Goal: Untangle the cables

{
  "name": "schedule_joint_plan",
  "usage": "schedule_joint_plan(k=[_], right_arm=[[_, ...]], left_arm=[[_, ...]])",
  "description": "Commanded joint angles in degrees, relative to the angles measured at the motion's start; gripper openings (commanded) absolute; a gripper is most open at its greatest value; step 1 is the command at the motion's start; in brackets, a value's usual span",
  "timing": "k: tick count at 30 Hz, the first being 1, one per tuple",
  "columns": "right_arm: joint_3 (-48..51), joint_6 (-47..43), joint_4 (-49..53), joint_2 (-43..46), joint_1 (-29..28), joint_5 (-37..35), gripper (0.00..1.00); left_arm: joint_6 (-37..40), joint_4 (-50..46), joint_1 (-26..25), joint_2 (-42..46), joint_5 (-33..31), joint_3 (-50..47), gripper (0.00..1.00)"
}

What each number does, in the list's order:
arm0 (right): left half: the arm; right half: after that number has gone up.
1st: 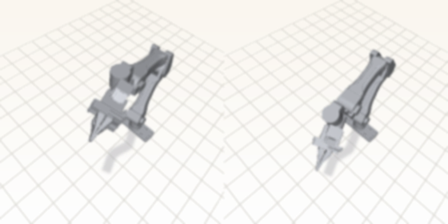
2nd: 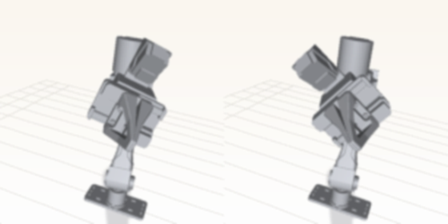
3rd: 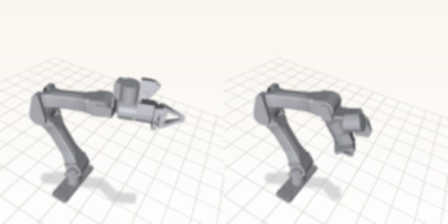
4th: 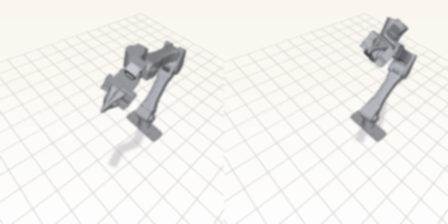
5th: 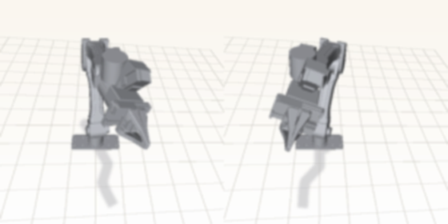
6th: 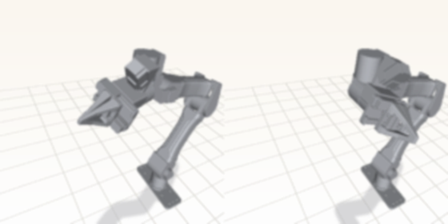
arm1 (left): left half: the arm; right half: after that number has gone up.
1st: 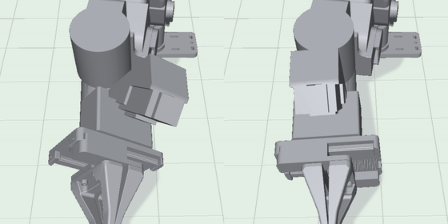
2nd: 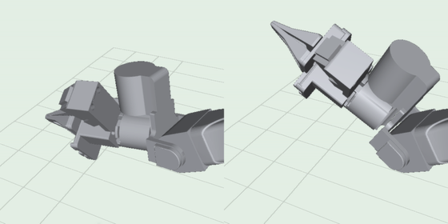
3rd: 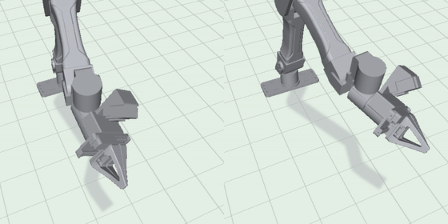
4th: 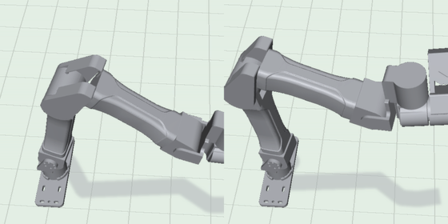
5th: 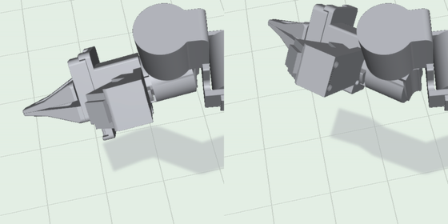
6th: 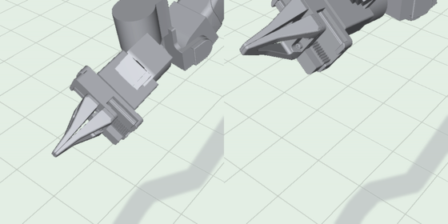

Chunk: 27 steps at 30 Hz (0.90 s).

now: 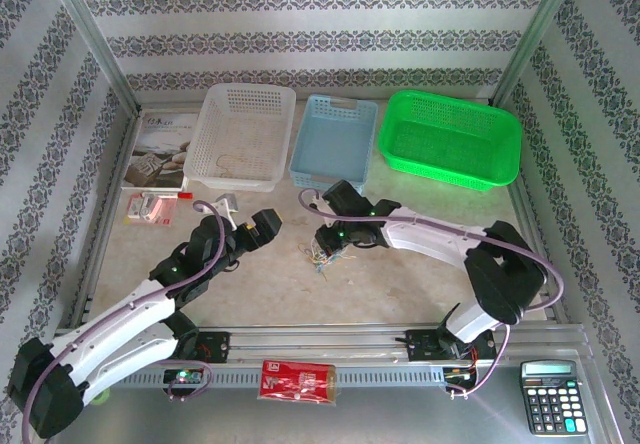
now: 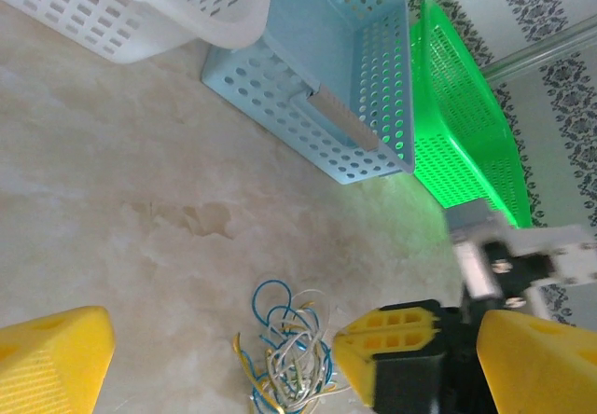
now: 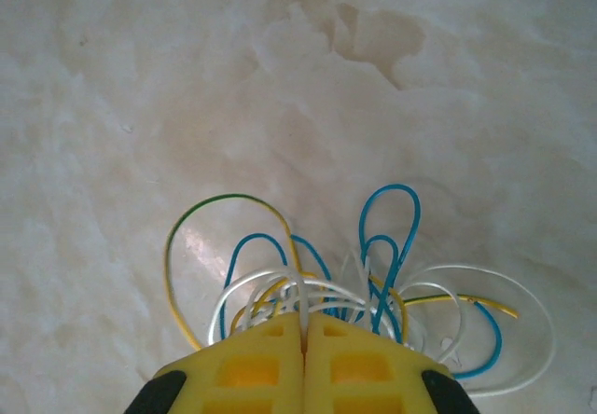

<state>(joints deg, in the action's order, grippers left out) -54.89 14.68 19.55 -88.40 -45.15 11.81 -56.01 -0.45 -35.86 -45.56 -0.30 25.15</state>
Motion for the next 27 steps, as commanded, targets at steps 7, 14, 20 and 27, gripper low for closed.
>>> schedule_joint_plan(k=[7,14,20,27], right_arm=[[9.19,8.41,-10.50,18.82,1.92,1.25,0.00],[15.37,11.78,-17.29,23.99,3.43,2.80,0.00],[17.68,12.64,-18.46,23.63,5.19,3.41,0.00],[19.47,13.59,-19.57,24.23,5.66,3.41,0.00]], left_arm=[[0.36,5.11,0.63,-1.74,4.09,-0.80,1.00],[1.33,7.30,0.70,-3.20,6.95,-0.89,1.00],[1.49,7.13,0.67,-5.59,9.37,0.22,0.98],[1.87,9.13,0.61,-12.29,14.12,2.80,0.84]])
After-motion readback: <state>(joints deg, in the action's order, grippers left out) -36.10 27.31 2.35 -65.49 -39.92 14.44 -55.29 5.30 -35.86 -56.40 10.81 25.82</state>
